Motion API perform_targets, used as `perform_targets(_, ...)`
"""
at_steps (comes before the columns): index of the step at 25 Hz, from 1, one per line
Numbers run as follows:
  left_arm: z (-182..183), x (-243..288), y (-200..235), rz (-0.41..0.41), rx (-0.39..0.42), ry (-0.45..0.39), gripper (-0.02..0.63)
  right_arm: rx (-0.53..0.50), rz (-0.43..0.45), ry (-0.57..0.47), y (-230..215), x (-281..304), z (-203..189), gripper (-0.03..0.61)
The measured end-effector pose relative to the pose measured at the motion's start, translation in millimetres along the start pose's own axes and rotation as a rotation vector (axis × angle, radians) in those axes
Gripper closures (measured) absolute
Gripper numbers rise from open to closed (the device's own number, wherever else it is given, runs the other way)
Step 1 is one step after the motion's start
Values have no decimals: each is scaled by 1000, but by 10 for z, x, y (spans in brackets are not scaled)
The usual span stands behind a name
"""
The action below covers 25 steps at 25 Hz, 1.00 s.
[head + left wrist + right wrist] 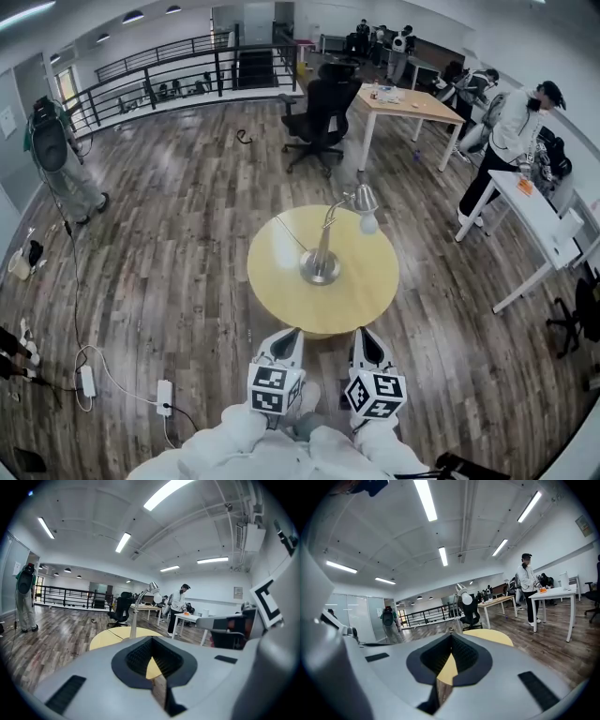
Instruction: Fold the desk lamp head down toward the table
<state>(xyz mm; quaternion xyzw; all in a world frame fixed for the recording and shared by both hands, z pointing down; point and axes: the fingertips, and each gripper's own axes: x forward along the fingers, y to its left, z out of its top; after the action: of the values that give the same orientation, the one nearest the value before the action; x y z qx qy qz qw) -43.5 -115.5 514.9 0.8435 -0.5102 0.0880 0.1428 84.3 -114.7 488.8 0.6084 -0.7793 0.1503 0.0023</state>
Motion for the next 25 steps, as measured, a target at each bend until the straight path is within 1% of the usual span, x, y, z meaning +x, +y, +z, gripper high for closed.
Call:
perform_targets(6, 103, 458, 184, 3, 0, 16, 615, 6, 0, -1, -178, 501, 112, 565)
perform_targets(13, 310, 1006, 455, 30, -1, 29, 615, -1, 25, 8, -357, 1119, 310, 565)
perform_targets(22, 667, 1777, 670, 46, -3, 8, 615, -44, 93, 1, -489, 1873, 591, 565)
perform_targets(25, 667, 1956, 732, 64, 6, 3, 615, -47, 100, 8, -568, 2007, 582, 565)
